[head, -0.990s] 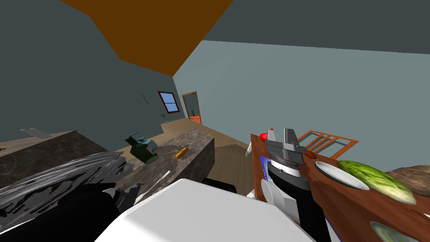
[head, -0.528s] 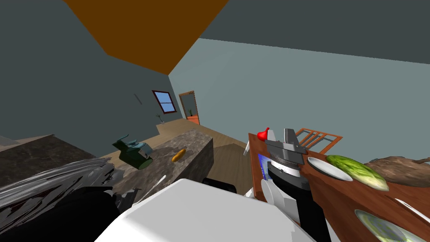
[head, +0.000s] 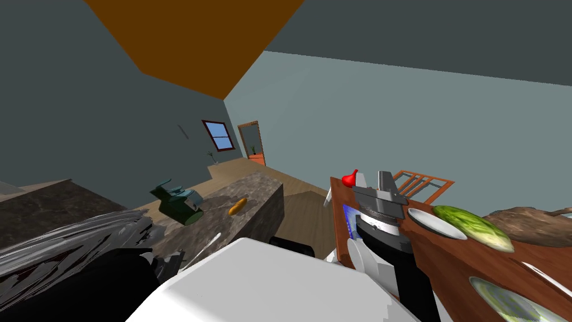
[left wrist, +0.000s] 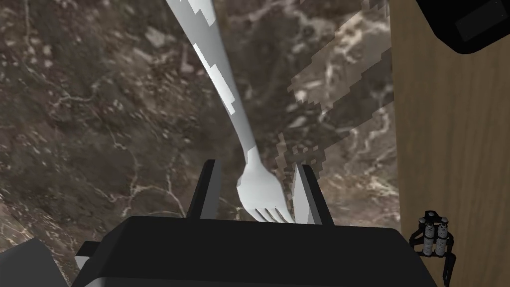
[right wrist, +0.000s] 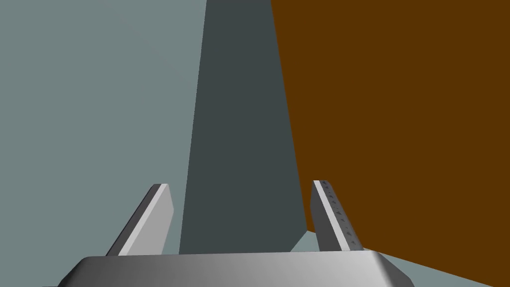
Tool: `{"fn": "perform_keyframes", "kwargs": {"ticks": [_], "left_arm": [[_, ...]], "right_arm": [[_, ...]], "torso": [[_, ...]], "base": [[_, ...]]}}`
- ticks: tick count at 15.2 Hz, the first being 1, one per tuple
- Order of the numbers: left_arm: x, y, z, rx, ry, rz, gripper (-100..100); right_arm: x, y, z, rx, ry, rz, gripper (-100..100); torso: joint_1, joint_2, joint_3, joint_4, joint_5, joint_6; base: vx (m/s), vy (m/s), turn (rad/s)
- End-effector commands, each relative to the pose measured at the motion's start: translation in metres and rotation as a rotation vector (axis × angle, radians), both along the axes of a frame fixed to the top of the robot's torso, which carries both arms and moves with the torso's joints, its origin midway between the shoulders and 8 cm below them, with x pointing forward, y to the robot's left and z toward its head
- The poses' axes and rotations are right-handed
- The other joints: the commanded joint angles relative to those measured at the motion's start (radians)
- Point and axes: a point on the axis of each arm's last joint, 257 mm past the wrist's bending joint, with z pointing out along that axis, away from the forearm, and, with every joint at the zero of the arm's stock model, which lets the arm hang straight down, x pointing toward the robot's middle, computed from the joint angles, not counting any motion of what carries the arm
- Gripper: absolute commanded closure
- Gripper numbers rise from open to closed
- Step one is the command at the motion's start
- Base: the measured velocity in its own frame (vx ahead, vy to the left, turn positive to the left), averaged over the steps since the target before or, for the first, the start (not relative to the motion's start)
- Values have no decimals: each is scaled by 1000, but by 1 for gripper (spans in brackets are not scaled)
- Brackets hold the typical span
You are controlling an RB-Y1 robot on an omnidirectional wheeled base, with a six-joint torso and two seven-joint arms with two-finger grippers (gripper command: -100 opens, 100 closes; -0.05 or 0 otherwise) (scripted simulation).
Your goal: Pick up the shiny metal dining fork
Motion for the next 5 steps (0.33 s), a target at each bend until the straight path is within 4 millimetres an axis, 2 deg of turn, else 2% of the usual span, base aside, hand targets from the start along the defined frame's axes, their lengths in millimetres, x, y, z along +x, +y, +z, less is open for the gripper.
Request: {"fn": "perform_keyframes", "kwargs": {"ticks": [1, 4, 5], "left_arm": [[-1, -4, 9, 0, 3, -6, 100], [-3, -8, 19, 0, 5, -10, 100], [-1, -6, 14, 1, 2, -9, 100]], "right_arm": [[0, 0, 0, 0, 0, 0, 0], [0, 0, 0, 0, 0, 0, 0], [0, 0, 0, 0, 0, 0, 0]], "torso": [[0, 0, 0, 0, 0, 0], [-1, -1, 0, 0, -1, 0], [-1, -1, 0, 0, -1, 0]], "base": [[8, 4, 16], [15, 7, 26], [9, 5, 9]]}}
